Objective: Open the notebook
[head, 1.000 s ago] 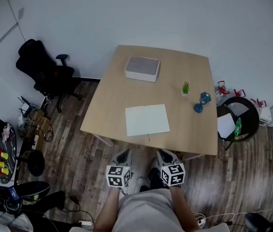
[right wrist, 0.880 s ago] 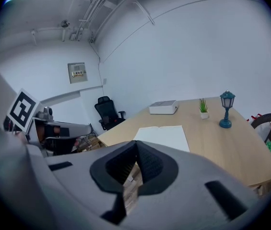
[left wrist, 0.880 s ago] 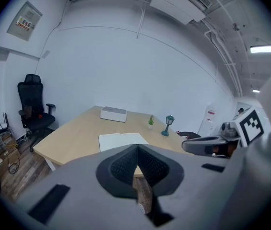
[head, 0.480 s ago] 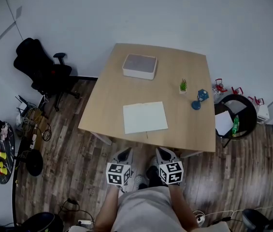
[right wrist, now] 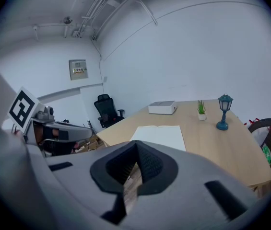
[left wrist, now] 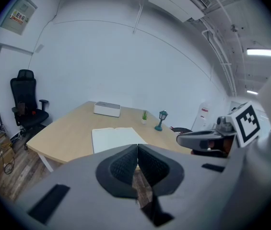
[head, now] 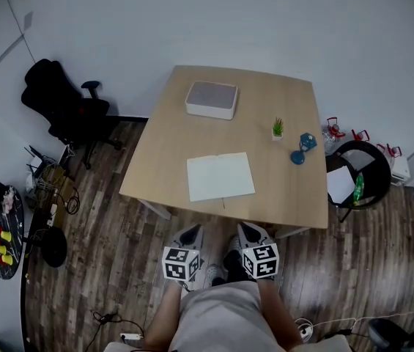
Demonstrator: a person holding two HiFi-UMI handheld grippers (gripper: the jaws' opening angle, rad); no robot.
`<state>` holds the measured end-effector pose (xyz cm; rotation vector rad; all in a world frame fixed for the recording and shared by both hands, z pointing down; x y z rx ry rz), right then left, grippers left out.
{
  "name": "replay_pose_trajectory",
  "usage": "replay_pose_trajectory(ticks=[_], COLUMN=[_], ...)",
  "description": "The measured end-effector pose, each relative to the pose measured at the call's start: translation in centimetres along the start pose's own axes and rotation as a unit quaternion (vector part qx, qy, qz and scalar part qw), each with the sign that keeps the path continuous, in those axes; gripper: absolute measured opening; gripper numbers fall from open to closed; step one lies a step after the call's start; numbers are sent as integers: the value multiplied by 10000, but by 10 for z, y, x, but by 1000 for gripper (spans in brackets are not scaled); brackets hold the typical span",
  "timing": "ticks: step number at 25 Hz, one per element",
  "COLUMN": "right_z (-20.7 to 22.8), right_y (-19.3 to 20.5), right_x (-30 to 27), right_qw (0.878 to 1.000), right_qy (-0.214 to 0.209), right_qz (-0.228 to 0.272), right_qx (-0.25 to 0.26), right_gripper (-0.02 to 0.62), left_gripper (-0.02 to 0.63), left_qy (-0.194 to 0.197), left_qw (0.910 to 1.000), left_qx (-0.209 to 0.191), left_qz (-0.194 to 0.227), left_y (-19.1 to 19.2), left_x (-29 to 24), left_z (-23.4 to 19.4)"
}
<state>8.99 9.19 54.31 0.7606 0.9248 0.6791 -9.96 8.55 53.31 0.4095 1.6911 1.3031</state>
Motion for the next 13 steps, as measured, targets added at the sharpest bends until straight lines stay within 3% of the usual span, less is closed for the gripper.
replay_pose_trajectory(ticks=[13], right_z=[4], right_y=[3], right_x=[-3], right_qw=[9999], right_qy=[15], right_qz=[-69], right_qx=[73], right_gripper=[3], left_gripper=[5], left_qy=[8], left_qw=[10000], left_qx=[77], left_qz=[-7], left_y=[2], left_x=[-7], left_z=[2])
Point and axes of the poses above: the fingertips, and each gripper's own axes: x backward along the fingers, z to its right, y out of its underside, the point moved 7 cm from there along x, backward along the fingers, and after that the axes turned 14 degrees about -x, right-handed, at the moved point
